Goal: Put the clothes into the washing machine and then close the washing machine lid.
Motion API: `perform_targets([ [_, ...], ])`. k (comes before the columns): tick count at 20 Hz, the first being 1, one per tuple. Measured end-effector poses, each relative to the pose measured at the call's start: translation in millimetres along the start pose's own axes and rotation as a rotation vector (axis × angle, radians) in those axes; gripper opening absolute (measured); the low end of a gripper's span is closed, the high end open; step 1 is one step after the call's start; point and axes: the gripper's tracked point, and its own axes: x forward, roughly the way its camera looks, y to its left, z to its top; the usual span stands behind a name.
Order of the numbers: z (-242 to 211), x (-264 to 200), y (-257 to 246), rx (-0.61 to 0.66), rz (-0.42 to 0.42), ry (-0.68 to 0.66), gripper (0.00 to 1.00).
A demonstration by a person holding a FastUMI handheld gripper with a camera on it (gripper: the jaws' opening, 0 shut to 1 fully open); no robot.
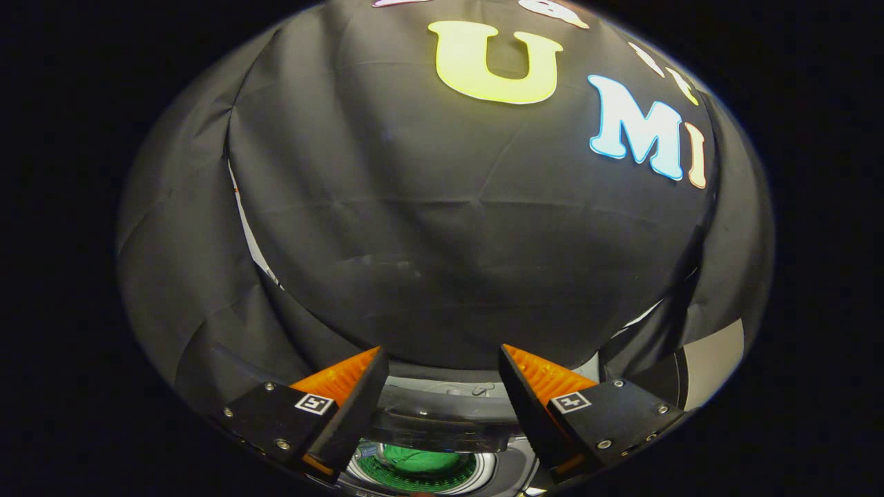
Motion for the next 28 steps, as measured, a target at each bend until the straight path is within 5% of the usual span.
perform_targets([
  [6,-7.8,4.1,0.3,0.134,0.035,0.009,0.98],
  [28,-40.7,-39.4,8.5,0.110,0.044,-0.045,0.97],
])
